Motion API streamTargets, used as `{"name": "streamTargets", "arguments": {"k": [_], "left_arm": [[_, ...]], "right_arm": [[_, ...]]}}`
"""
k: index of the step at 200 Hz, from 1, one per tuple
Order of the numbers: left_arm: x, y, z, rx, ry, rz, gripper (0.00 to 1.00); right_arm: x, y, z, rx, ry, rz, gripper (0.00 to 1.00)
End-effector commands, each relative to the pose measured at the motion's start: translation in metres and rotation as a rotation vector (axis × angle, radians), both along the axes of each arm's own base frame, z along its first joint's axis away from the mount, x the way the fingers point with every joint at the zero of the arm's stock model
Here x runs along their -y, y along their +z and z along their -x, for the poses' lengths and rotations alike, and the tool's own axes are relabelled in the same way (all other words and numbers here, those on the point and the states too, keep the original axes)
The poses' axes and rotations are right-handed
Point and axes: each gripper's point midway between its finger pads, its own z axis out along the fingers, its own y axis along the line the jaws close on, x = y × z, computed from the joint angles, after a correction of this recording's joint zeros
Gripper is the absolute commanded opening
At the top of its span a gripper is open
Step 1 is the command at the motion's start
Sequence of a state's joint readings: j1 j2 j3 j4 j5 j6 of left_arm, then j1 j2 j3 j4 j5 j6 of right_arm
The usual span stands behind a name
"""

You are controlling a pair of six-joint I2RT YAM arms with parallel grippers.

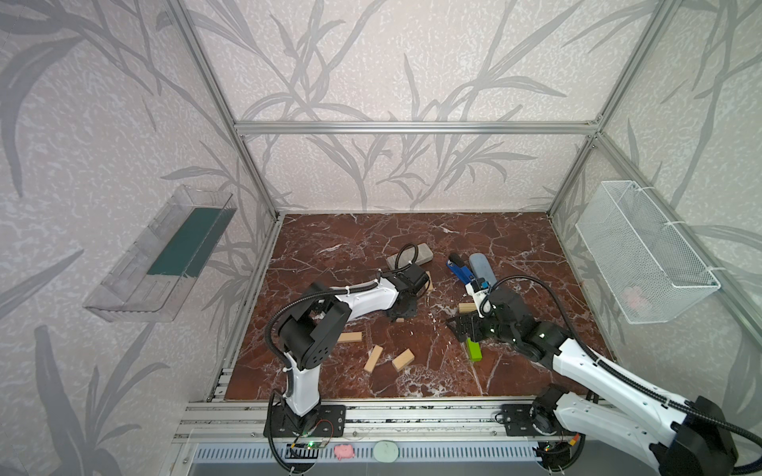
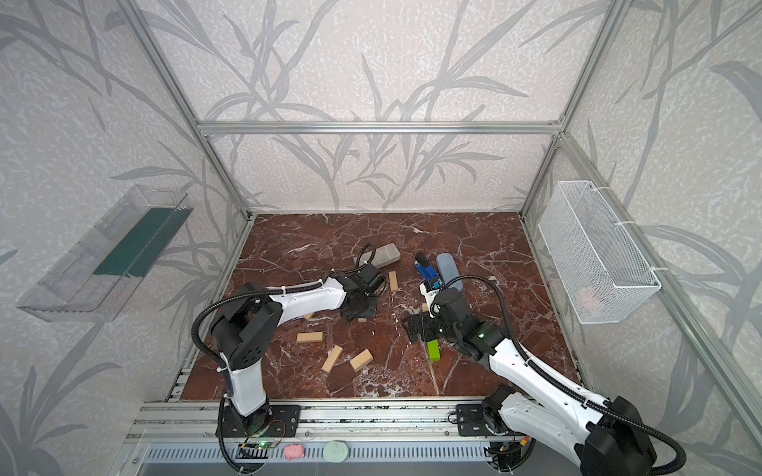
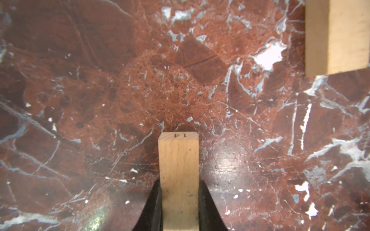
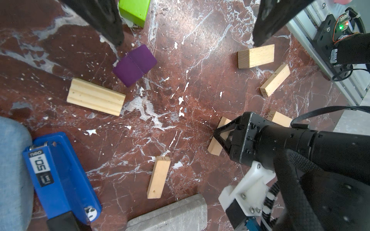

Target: Build the wood block tower

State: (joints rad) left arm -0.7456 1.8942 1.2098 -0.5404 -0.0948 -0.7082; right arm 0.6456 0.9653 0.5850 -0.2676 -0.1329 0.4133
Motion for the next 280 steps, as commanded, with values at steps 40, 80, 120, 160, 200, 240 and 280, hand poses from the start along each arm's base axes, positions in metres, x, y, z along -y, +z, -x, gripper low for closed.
{"name": "streamTargets", "arguments": {"k": [40,80,120,160,200,240,280], "left_arm": [[-0.001,-0.003,-0.002,0.012,0.014,-0.051,0.33],[0.000,0.006,-0.006,0.034,0.017,-0.046,0.41],[-0.001,0.035,-0.009,0.090,0.011,-0.024,0.49],[-0.008,0.076,-0.008,0.179,0.007,0.028,0.58],[-0.028,0.107,0.003,0.287,0.019,0.081,0.66],[-0.044,0.119,0.018,0.366,0.007,0.132,0.78],[-0.062,0.119,0.026,0.380,0.031,0.158,0.90]], "right_arm": [[0.002,0.002,0.003,0.017,0.022,-0.001,0.99],[0.001,0.004,0.003,0.023,0.043,0.015,0.99],[0.000,0.016,-0.002,0.038,0.036,0.020,0.99],[-0.002,0.028,-0.008,0.036,0.037,0.040,0.99],[-0.008,0.026,-0.025,-0.014,0.016,0.105,0.99],[-0.015,0.018,-0.053,-0.032,-0.016,0.184,0.97],[-0.026,0.000,-0.092,-0.059,-0.051,0.307,0.96]]}}
